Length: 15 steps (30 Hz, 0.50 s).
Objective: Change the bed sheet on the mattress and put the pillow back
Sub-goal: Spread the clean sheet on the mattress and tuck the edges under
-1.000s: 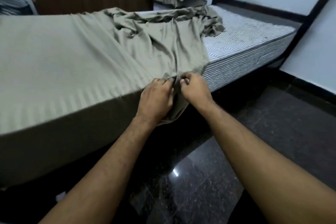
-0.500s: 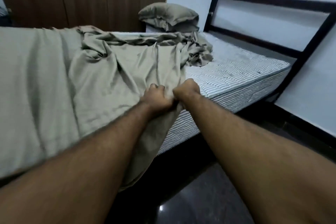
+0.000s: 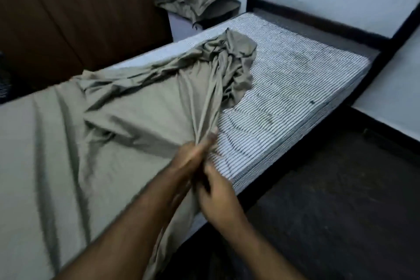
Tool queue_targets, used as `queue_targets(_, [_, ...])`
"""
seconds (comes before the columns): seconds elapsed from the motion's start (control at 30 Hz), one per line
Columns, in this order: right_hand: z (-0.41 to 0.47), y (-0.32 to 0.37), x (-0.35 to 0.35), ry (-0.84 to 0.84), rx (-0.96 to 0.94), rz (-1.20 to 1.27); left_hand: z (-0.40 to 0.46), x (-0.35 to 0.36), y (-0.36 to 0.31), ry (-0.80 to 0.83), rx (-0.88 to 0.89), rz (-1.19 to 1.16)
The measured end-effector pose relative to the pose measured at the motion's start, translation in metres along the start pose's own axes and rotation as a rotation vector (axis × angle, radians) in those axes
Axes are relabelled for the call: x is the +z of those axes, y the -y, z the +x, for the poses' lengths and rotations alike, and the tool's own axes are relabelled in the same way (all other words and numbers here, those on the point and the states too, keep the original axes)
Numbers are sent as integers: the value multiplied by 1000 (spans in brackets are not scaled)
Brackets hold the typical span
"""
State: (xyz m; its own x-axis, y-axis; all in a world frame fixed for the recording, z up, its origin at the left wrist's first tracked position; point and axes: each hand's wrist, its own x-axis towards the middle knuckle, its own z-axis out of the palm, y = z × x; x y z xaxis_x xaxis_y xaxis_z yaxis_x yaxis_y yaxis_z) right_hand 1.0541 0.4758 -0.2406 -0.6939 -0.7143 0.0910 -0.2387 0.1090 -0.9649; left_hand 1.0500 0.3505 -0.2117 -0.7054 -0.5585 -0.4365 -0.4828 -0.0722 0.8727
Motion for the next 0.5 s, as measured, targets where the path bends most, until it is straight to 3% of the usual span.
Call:
queue_targets(0.07, [-8, 3, -25, 162, 51, 20, 4, 2, -19, -57, 40, 342])
queue_targets(0.1, [1, 7, -39, 127, 122, 101, 5, 6, -31, -111, 79, 418])
queue_targets(0.17, [28, 9, -57, -151, 358, 267, -2, 16, -47, -149, 154, 374])
queue_targets(0.2, [48, 7, -63, -225, 469, 387, -7, 23, -50, -94, 214, 301])
queue_targets(0.3, [122, 10, -80, -151, 760, 863, -24, 36, -55, 155, 313, 85])
queue_targets(0.33, [149, 10, -88, -168, 816, 956, -21, 37, -56, 163, 305, 42])
queue_targets(0.4, [194, 15, -102, -233, 787, 1051, -6, 35, -62, 43, 256, -1])
queue_targets(0.5, [231, 37, -126, -338, 668, 1124, 44, 36, -94, -264, 176, 22])
